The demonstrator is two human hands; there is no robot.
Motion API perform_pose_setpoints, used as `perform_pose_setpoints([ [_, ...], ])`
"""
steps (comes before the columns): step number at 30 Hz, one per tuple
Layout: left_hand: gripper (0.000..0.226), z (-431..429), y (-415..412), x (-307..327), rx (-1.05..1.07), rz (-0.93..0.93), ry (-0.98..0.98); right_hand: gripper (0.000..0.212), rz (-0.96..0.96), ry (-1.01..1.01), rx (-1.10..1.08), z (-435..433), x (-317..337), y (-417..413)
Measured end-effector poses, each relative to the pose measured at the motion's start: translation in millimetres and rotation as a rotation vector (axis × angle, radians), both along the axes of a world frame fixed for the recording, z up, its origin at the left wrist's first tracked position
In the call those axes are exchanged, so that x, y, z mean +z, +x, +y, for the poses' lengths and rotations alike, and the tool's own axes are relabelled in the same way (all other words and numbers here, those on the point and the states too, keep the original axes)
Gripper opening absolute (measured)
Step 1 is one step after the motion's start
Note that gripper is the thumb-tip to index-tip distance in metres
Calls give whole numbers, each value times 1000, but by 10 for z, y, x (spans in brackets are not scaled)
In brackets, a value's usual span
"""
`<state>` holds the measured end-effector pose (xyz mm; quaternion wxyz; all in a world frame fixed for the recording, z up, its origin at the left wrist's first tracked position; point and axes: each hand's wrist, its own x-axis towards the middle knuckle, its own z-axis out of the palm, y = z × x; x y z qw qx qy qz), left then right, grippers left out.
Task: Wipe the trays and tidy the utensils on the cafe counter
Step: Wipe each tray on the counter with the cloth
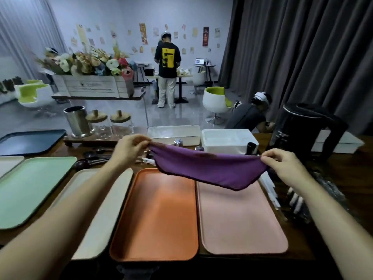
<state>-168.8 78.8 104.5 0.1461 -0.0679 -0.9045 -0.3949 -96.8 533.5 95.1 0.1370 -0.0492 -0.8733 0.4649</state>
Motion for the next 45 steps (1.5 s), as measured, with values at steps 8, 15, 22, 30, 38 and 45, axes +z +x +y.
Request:
perform_pose_setpoints([
  [8,15,131,-162,-160,96,-55,-47,9,-258,-374,66,-212,47,35],
  [15,9,246,-60,5,128,99,-142,18,-100,-91,241,-437,123,63],
  [22,21,532,171,66,-136,-92,559,20,-8,-39,614,-896,340,323],
  [30,12,1044,641,138,-547,-339,657,18,69,-106,589,-1223,366,365],
  [38,14,1312,815,210,-531,-247,538,19,178,-144,475,-1257,282,406],
  [45,22,1428,807,83,-447,-182,511,27,124,-116,442,-1195,173,382],
])
